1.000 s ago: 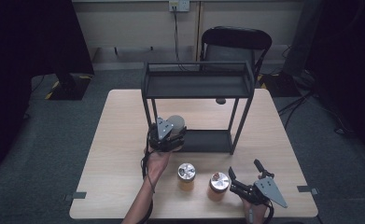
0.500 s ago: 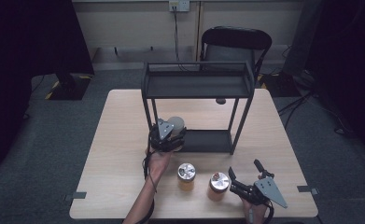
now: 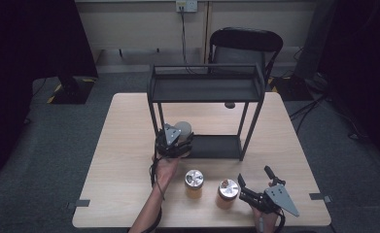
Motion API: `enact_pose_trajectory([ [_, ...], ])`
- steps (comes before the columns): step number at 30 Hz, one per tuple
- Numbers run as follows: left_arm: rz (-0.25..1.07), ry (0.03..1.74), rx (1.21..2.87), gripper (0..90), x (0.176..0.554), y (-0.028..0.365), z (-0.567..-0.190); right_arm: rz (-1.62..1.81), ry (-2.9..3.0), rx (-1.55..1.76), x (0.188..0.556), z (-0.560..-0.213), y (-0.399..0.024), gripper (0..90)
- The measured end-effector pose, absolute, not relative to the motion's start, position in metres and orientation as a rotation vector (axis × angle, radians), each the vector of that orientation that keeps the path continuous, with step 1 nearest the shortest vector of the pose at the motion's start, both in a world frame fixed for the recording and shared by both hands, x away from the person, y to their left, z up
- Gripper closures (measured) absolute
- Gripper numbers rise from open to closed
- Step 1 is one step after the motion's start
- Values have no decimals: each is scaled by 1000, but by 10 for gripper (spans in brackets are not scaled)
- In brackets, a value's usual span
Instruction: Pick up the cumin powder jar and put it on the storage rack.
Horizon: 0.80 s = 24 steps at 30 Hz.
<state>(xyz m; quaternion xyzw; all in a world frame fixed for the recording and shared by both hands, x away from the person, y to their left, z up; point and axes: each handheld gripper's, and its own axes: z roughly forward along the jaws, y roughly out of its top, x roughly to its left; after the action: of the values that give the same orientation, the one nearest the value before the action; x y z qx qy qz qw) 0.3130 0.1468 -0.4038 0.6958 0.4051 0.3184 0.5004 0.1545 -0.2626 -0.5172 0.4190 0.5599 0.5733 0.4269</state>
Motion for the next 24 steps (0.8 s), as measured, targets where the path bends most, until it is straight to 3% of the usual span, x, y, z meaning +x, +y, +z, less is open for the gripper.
enact_pose_trajectory([
  [24,772,983,1673,315,314,146,-405,1434,1396,1046,154,-518,-262,26],
])
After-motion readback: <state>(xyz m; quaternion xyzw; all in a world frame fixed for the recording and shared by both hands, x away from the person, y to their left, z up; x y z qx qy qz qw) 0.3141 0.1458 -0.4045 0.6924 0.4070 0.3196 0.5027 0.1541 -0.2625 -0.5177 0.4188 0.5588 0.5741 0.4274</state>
